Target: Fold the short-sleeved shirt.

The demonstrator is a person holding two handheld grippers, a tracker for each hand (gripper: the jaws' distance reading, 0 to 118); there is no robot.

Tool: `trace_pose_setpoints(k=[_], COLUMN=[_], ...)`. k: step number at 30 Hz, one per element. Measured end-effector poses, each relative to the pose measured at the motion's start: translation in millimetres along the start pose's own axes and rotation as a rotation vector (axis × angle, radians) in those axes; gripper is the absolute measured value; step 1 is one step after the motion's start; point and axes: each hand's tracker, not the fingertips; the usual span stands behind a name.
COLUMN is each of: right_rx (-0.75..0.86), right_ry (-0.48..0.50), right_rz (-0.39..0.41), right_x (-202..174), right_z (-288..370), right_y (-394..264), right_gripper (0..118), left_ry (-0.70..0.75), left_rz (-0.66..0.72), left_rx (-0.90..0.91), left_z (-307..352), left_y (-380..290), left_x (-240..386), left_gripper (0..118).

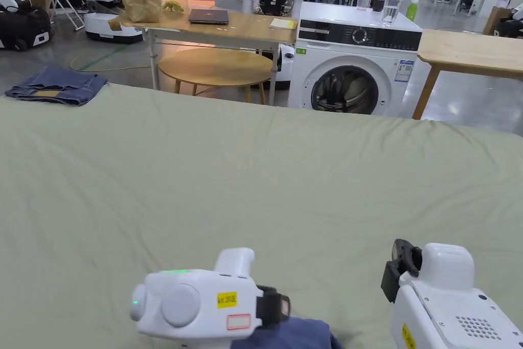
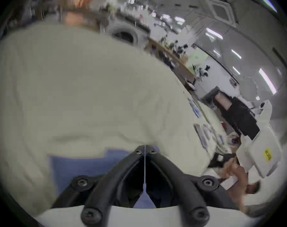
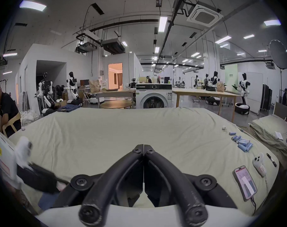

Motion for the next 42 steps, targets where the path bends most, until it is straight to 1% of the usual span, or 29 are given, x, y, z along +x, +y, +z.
trace_pose_setpoints(k=[2, 5, 8, 11, 13, 16, 20, 23, 24, 26, 29, 32, 35, 37, 38, 39, 40, 41, 42], right_rx=[0.028, 0.06, 0.094, 0.124, 0.148, 0.177, 0.148, 0.03, 0.008, -0.066, -0.18, -0.288, -0.399, -0.506, -0.541, -0.543, -0.508, -0.479, -0.491], right_ry=[-0.004, -0.003, 0.004, 0.006, 0.005, 0.001, 0.015, 0.046, 0.077, 0.099, 0.181, 0.212, 0.217, 0.177, 0.178, 0.177, 0.181, 0.188, 0.188], right_rz=[0.0, -0.003, 0.0, 0.005, 0.009, 0.021, 0.043, 0.04, 0.042, 0.069, 0.068, 0.111, 0.118, 0.139, 0.135, 0.134, 0.126, 0.112, 0.115], right_x=[-5, -13, -21, -30, -34, -39, -41, -44, -45, -50, -59, -68, -70, -70, -68, -66, -63, -61, -61], right_z=[-3, -6, -8, -9, -8, -6, -1, 11, 15, 24, 31, 28, 16, 4, -1, -3, -1, 2, 1], right_y=[5, 13, 18, 21, 24, 28, 29, 15, 9, -9, -34, -59, -84, -104, -114, -119, -122, -121, -119], right_gripper=[0, 0, 0, 0, 0, 0, 0, 0, 0, 0, 0, 0, 0, 0, 0, 0, 0, 0, 0], left_ry=[0.123, 0.282, 0.367, 0.502, 0.545, 0.579, 0.609, 0.599, 0.599, 0.6, 0.586, 0.587, 0.56, 0.509, 0.492, 0.479, 0.458, 0.418, 0.375], left_rz=[-0.084, -0.191, -0.242, -0.323, -0.352, -0.346, -0.343, -0.32, -0.315, -0.29, -0.247, -0.223, -0.149, -0.103, -0.089, -0.08, -0.072, -0.058, -0.041], left_rx=[0.163, 0.358, 0.502, 0.626, 0.688, 0.728, 0.742, 0.724, 0.717, 0.702, 0.667, 0.633, 0.575, 0.545, 0.494, 0.453, 0.415, 0.35, 0.301], left_z=[27, 56, 73, 83, 88, 94, 101, 109, 110, 113, 117, 118, 120, 122, 122, 121, 120, 118, 116], left_y=[8, 12, 12, 9, 6, 3, 1, -1, -3, -5, -9, -14, -19, -23, -25, -26, -28, -29, -30], left_x=[-3, -7, -13, -17, -19, -21, -25, -30, -32, -38, -49, -57, -63, -68, -71, -73, -75, -79, -83], left_gripper=[0, 0, 0, 0, 0, 0, 0, 0, 0, 0, 0, 0, 0, 0, 0, 0, 0, 0, 0])
